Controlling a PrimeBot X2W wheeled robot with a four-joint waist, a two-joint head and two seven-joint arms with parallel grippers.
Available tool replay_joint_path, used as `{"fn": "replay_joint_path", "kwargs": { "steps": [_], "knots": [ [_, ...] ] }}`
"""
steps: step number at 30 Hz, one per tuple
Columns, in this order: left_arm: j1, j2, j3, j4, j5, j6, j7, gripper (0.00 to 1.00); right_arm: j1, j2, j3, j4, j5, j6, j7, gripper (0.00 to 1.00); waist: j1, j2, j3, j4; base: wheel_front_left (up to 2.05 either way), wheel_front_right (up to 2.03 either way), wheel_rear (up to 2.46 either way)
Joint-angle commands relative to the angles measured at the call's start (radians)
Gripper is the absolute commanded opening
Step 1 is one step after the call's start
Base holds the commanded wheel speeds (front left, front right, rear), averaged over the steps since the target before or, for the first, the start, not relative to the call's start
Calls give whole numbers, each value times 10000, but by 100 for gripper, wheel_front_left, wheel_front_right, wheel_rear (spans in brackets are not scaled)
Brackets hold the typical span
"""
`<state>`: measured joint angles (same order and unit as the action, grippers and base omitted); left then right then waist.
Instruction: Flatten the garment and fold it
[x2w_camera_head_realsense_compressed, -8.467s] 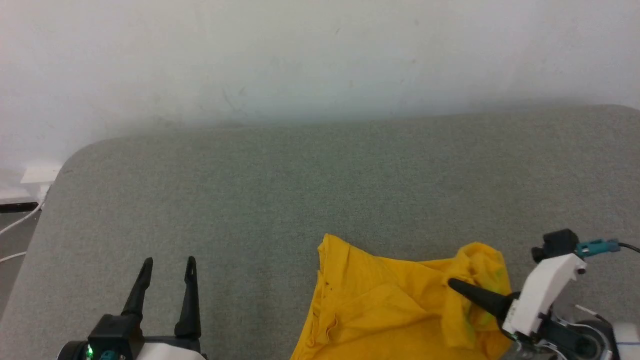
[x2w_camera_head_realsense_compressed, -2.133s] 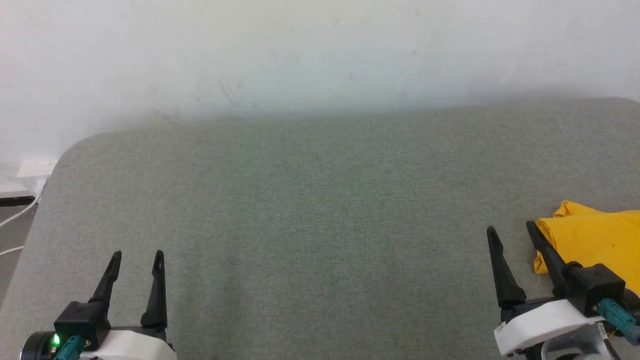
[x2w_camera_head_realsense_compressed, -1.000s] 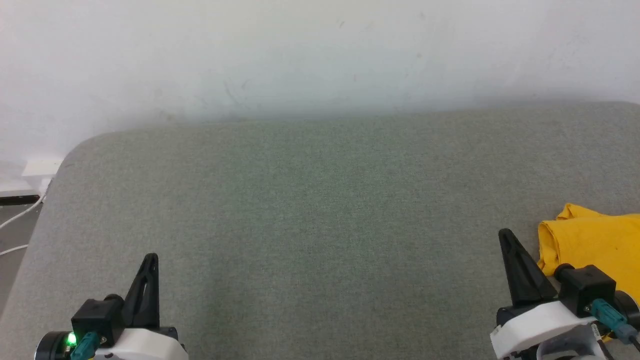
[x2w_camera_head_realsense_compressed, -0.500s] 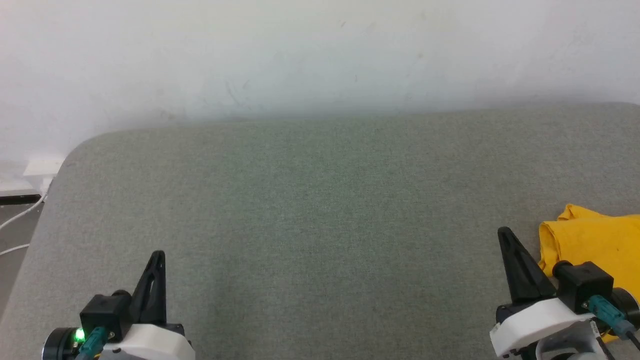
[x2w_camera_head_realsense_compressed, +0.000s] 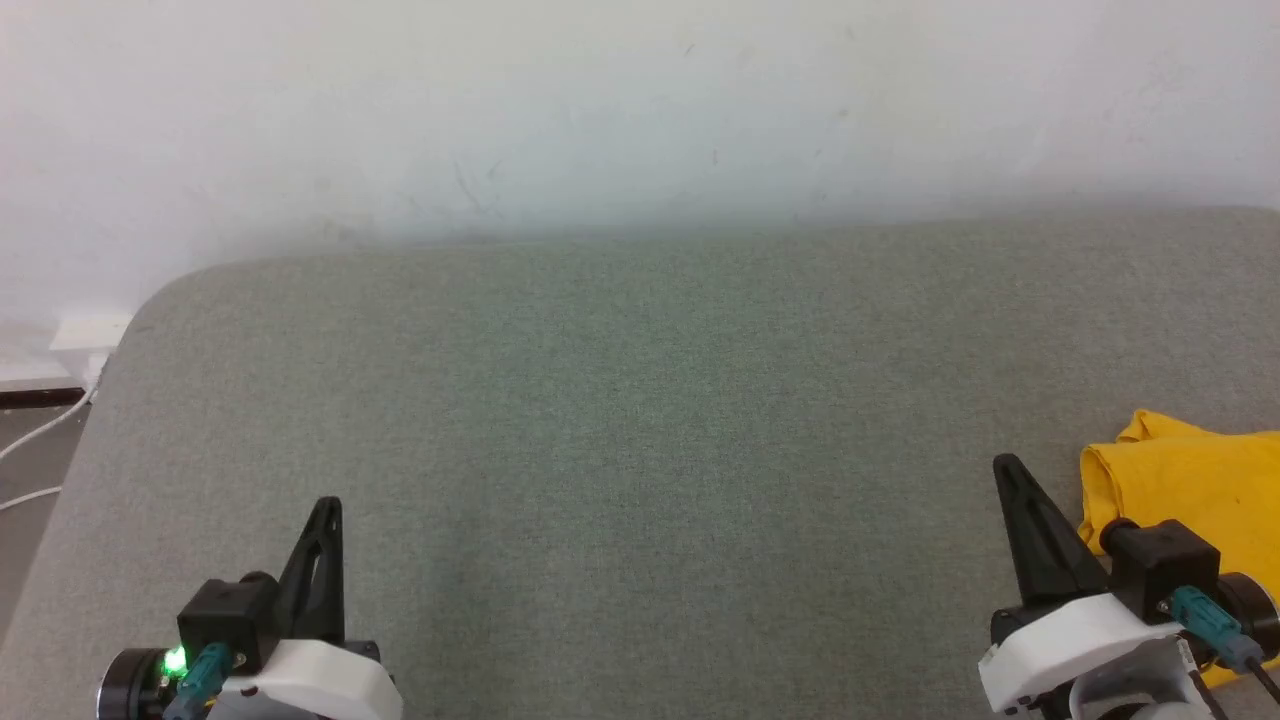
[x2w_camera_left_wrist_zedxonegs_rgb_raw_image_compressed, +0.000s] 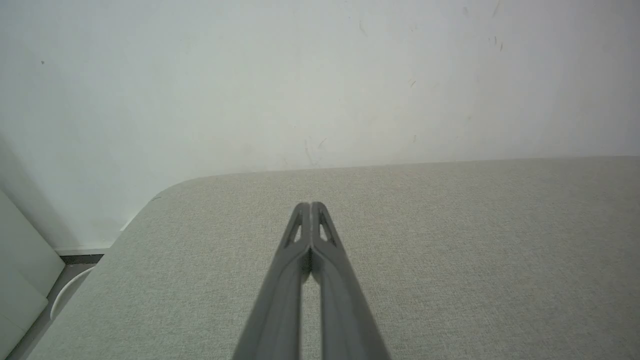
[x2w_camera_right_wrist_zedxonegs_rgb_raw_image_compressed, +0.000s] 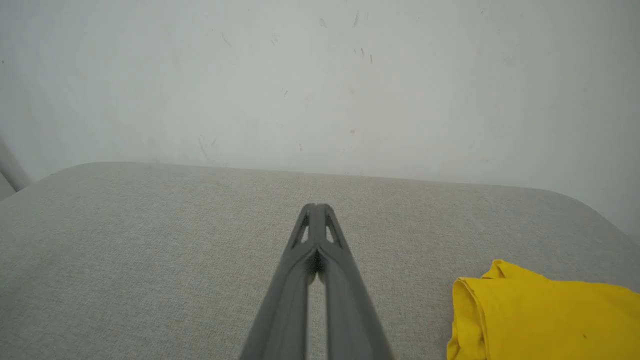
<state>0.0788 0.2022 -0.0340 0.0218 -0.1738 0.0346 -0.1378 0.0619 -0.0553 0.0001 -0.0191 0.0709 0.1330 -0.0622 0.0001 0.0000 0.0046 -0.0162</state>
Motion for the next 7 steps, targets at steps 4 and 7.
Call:
{"fn": "replay_joint_path", "kwargs": {
  "steps": [4, 7],
  "knots": [
    [-190, -132, 69, -57, 186, -91, 118, 0, -175, 21, -2, 30, -76, -10, 51, 0, -1, 0, -2, 8, 0, 0, 0],
    [-215, -190, 81, -64, 251, -102, 171, 0, -193, 22, -1, 37, -102, -10, 75, 0, -1, 0, -4, 15, 0, 0, 0]
  ]
}}
